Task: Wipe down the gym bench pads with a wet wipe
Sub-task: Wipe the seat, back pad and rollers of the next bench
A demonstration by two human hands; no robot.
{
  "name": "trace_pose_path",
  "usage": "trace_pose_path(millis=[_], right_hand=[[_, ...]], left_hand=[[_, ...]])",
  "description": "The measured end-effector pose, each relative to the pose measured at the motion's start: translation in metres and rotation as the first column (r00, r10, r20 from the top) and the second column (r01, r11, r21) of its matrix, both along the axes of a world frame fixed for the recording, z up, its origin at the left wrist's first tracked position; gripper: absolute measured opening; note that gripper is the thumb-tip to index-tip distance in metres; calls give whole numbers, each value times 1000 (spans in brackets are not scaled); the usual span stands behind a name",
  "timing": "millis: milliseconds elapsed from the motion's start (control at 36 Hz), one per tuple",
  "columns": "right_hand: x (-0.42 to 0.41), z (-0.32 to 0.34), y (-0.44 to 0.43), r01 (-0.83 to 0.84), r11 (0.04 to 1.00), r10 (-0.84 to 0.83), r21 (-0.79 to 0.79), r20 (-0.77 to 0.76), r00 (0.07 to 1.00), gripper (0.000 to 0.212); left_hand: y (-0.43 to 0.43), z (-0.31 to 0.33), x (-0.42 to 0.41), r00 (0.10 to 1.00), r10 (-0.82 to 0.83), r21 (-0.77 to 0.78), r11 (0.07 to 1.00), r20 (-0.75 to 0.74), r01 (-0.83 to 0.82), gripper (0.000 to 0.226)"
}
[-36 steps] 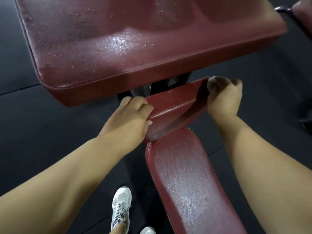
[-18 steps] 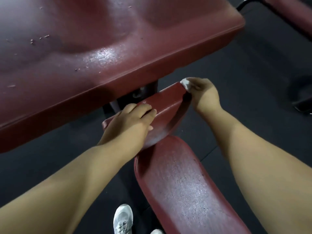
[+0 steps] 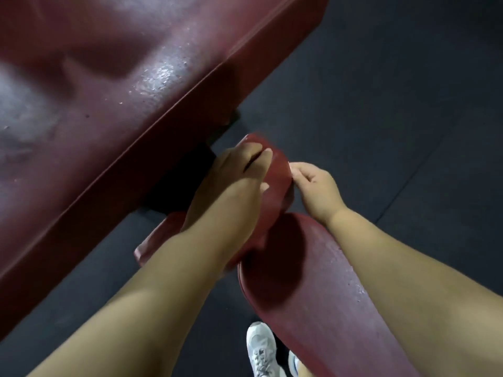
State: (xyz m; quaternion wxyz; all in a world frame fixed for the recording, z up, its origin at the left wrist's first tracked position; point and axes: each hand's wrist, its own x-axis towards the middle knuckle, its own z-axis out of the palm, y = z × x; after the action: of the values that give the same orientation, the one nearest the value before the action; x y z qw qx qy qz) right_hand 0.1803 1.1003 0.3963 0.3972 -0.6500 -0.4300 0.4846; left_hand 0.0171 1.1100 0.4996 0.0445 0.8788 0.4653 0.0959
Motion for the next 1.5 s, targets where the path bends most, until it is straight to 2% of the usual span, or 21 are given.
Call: trace_pose_path(millis=[56,111,167,278,389,472,583,694,778,861,944,1056,1167,1306,1389,1500], right_hand=[[5,-17,-5,-34,998,37,-60,40,999,19],[4,-22,-6,-24,997,28,-75,52,998,20],[-1,-19,-6,23,1000,-23,-15,52,998,21],[-19,-8,-11,182,968,-179,171,-35,983,27],[-31,-36,-15,170,955,-189,243,57,980,42],[-30,-58,-11,157,981,-171,119,126,977,44],[-17,-60,-4,59,988,-56,-140,25,998,44],[-5,-62,-2,-66,959,104,-275,124,987,44],[-4,-64,-11,-26,937,79,-350,138,987,35],[-1,-62,-27,52,933,-25,-355,79,997,19],[-5,-46,-45,66,921,-73,-384,-2,997,22],[-17,-20,-64,-15,924,-3,-382,-45,999,23],[-15,-3,-82,-114,906,138,-408,31,990,27],[-16,6,-103,-53,911,129,-408,160,979,22],[-21,17,-113,-51,922,148,-385,227,963,23],[-39,31,-132,-4,958,92,-288,292,952,23]], left_hand=[[7,7,7,999,36,-74,997,25,-34,38],[13,8,12,999,34,-80,996,36,-31,37],[11,13,16,998,43,-132,990,35,-38,40],[4,12,18,996,80,-133,988,46,-74,42],[3,9,18,996,50,-110,993,80,-41,43],[4,7,16,994,66,-85,995,85,-59,43],[7,4,14,998,12,-9,1000,66,-11,39],[4,6,17,994,62,-57,997,95,-57,49],[3,10,19,992,83,-86,993,94,-75,51],[3,13,20,998,57,-104,993,32,-54,52],[2,22,20,999,23,-117,993,-47,-29,46],[-16,36,11,996,64,-186,980,-68,-76,46],[-41,50,-8,995,52,-198,978,-84,-68,41],[-70,54,-47,996,47,-188,980,-78,-61,43],[-89,49,-72,992,112,-165,979,-56,-120,44],[-114,38,-102,981,194,-170,966,-16,-194,44]])
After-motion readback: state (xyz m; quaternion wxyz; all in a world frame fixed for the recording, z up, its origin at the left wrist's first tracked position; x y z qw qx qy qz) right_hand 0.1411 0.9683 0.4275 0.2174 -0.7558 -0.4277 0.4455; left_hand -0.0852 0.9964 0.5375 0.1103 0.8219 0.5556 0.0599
